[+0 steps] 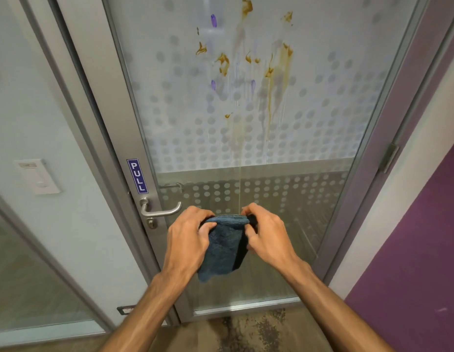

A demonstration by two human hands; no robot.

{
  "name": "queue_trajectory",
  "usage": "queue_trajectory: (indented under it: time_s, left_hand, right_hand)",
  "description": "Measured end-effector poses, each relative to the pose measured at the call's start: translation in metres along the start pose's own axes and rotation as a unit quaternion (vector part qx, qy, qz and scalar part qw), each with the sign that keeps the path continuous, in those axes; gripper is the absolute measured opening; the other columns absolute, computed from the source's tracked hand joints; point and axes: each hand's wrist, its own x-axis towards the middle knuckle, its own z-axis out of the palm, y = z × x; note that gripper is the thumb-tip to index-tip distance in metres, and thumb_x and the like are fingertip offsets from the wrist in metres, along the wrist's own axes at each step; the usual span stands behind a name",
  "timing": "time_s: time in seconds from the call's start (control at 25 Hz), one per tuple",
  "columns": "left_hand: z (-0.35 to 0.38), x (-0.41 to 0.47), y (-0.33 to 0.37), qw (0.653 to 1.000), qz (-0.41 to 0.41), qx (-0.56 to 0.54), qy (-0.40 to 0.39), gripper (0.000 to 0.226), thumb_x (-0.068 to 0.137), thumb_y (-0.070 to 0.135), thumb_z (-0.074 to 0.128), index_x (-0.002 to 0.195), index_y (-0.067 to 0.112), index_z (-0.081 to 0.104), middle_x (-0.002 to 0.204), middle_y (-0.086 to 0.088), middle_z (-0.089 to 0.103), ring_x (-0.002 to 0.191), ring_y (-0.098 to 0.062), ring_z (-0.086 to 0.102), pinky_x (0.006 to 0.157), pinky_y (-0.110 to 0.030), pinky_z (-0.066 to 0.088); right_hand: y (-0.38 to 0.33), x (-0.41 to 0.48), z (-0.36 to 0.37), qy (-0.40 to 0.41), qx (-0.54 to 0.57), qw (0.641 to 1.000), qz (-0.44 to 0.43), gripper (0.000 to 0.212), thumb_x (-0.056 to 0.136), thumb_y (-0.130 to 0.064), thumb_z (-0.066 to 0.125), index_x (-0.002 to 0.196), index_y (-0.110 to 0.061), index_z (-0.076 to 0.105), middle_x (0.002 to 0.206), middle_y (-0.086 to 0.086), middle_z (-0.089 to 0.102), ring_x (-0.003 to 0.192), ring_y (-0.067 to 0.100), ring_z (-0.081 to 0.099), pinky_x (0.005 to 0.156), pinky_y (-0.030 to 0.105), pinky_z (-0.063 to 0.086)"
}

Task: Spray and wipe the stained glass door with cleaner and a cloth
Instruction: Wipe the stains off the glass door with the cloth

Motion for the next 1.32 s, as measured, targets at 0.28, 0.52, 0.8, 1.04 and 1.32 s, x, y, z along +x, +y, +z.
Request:
queue_trajectory:
  time_s: [0.28, 0.52, 0.8, 1.04, 1.32]
  left_hand:
    - [0.007, 0.001, -0.002, 0.993, 0.076, 0.026, -0.081, 0.015, 0.088, 0.014, 0.073, 0.103, 0.017, 0.073, 0.097, 0.005, 0.065, 0.089, -0.010, 0.062, 0.080, -0.024, 0.052]
    - [0.039, -0.031, -0.015, 0.980, 0.027, 0.043, -0.192, 0.033, 0.091, 0.021, 0.059, 0.122, 0.031, 0.066, 0.111, 0.012, 0.066, 0.103, -0.011, 0.062, 0.085, -0.023, 0.046]
    - [0.074, -0.028, -0.017, 0.986, -0.021, -0.004, -0.165, 0.033, 0.082, 0.009, 0.064, 0.110, 0.024, 0.074, 0.098, 0.008, 0.074, 0.088, -0.019, 0.071, 0.075, -0.034, 0.056]
    - [0.102, -0.010, -0.017, 0.988, 0.006, -0.028, -0.152, 0.038, 0.079, 0.002, 0.064, 0.107, 0.025, 0.076, 0.094, 0.010, 0.072, 0.085, -0.012, 0.068, 0.076, -0.030, 0.055]
    - [0.173, -0.008, -0.043, 0.992, -0.021, -0.042, -0.118, 0.021, 0.090, 0.017, 0.068, 0.102, 0.029, 0.079, 0.090, 0.015, 0.054, 0.077, -0.005, 0.059, 0.068, -0.024, 0.052]
  right_hand:
    - [-0.012, -0.019, 0.036, 0.045, 0.028, 0.998, 0.042, 0.017, 0.083, -0.014, 0.078, 0.096, -0.016, 0.068, 0.095, -0.006, 0.056, 0.082, 0.009, 0.058, 0.078, 0.032, 0.053]
    - [0.004, -0.054, 0.067, 0.097, 0.040, 0.993, 0.058, 0.023, 0.084, 0.006, 0.066, 0.094, -0.015, 0.068, 0.102, -0.014, 0.053, 0.084, 0.003, 0.059, 0.075, 0.021, 0.053]
    - [0.030, -0.091, 0.092, 0.219, -0.048, 0.968, 0.111, 0.076, 0.083, -0.007, 0.081, 0.147, -0.023, 0.043, 0.145, -0.002, 0.044, 0.097, 0.007, 0.065, 0.067, 0.028, 0.062]
    - [0.058, -0.090, 0.123, 0.167, -0.045, 0.973, 0.154, 0.086, 0.078, -0.024, 0.088, 0.144, -0.022, 0.034, 0.144, 0.014, 0.052, 0.116, 0.031, 0.068, 0.068, 0.042, 0.063]
    - [0.132, -0.055, 0.174, 0.188, 0.003, 0.964, 0.188, 0.099, 0.076, -0.031, 0.088, 0.151, -0.024, 0.024, 0.153, 0.004, 0.035, 0.111, 0.033, 0.068, 0.061, 0.047, 0.060]
